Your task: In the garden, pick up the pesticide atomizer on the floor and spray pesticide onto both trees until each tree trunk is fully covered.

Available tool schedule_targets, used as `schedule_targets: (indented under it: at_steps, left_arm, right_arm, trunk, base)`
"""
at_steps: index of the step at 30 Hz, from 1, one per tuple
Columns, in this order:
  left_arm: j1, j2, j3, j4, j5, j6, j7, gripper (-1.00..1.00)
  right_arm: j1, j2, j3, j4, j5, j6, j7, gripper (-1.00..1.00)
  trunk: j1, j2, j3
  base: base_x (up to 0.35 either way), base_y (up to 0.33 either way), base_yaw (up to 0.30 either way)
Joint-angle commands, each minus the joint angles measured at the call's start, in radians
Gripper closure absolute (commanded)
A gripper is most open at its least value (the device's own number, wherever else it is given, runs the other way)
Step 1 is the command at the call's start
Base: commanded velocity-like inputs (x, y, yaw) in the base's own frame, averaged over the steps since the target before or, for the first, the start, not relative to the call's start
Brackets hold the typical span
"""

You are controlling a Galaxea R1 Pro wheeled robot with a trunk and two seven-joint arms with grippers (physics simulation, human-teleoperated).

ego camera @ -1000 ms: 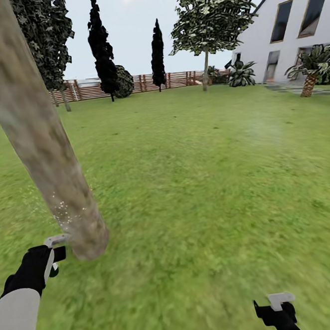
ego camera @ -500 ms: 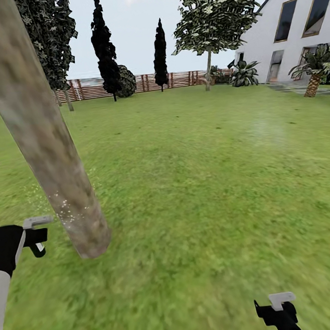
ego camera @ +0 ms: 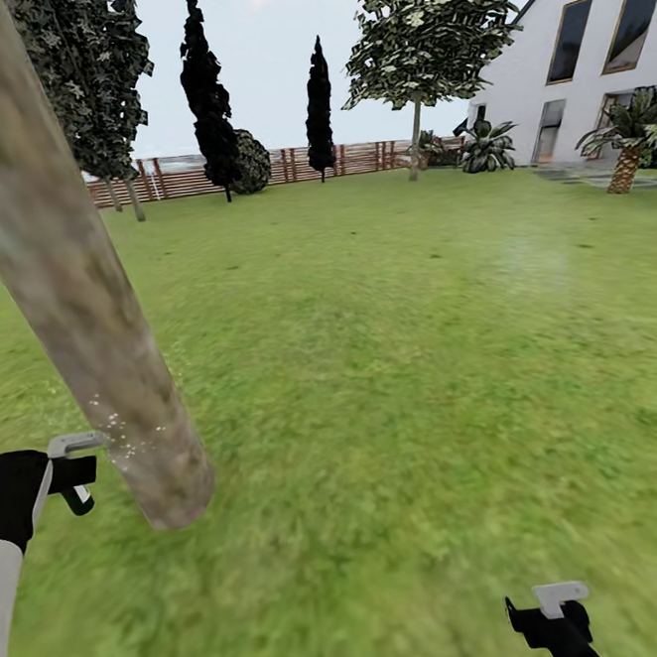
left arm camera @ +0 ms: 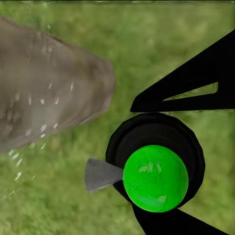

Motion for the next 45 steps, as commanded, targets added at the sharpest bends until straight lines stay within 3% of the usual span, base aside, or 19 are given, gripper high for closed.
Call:
schedule_targets:
  at_steps: [1,18,25,31,37,45]
  left_arm:
    - [0.0,0.0,0.0,0.0,0.0,0.0,0.0,1.0]
    - [0.0,-0.004,0.0,-0.003,0.0,0.001,0.002,1.0]
    - [0.0,-0.008,0.0,-0.003,0.002,0.001,0.002,1.0]
    - [0.0,-0.03,0.001,-0.003,-0.001,0.002,0.003,1.0]
    - [0.0,-0.031,-0.003,-0.003,-0.005,0.002,0.005,1.0]
    - [0.0,-0.027,0.006,-0.003,-0.006,0.002,0.006,1.0]
  right_arm:
    - [0.0,0.0,0.0,0.0,0.0,0.0,0.0,-1.0]
    - [0.0,0.0,0.0,0.0,0.0,0.0,0.0,-1.0]
    - [0.0,0.0,0.0,-0.001,0.0,0.0,0.0,-1.0]
    - [0.0,-0.002,0.0,0.0,0.0,0.0,-0.001,-1.0]
    - [0.0,-0.012,0.0,-0.001,0.0,0.0,0.0,-1.0]
    - [0.0,-0.012,0.0,0.0,0.0,0.0,0.0,-1.0]
  trunk:
    - [0.0,0.0,0.0]
    - [0.0,0.0,0.0]
    - [0.0,0.0,0.0]
    - [0.0,0.0,0.0]
    - [0.0,0.0,0.0]
    - [0.0,0.0,0.0]
  base:
    - [-0.001,-0.27,0.0]
    - [0.047,-0.271,0.002]
    - [0.113,-0.271,0.193]
    - [0.207,-0.21,0.021]
    - [0.244,-0.172,0.008]
    - [0.229,-0.185,0.259]
